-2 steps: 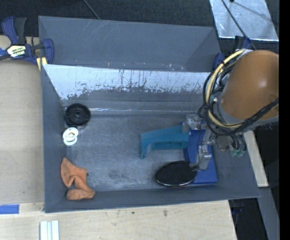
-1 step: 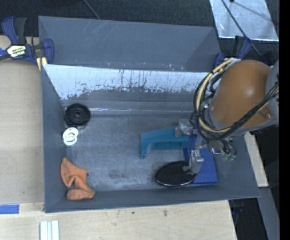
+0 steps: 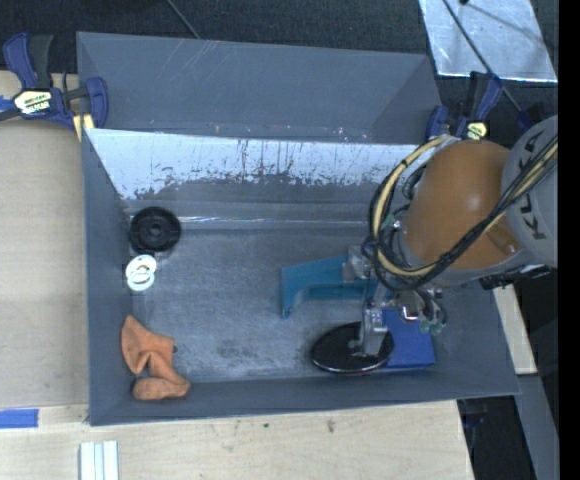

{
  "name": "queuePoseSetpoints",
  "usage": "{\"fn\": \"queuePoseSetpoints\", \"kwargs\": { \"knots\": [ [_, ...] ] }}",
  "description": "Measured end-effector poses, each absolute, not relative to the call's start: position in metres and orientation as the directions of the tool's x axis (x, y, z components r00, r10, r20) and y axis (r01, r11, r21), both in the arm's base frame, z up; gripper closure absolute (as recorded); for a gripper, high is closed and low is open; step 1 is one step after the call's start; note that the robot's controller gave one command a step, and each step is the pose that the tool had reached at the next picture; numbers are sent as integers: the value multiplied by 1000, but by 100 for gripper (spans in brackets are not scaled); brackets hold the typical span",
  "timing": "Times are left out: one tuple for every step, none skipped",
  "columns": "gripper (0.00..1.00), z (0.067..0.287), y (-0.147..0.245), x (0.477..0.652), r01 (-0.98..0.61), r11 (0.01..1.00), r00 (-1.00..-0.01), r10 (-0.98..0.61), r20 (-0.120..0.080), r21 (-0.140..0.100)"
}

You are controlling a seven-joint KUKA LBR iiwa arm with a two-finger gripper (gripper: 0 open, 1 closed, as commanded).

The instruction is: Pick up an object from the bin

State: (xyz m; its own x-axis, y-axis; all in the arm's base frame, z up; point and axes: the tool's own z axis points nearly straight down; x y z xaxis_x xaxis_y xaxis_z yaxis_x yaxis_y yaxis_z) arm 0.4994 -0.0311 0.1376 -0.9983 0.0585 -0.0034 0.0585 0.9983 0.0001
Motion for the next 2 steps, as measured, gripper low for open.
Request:
{"fn": "queuePoseSetpoints", "kwargs": {
  "knots": [
    [0, 129, -30, 501, 69, 998, -998, 69, -6, 0],
    [100, 125, -6, 561, -365, 931, -931, -365, -5, -1]
  ]
}}
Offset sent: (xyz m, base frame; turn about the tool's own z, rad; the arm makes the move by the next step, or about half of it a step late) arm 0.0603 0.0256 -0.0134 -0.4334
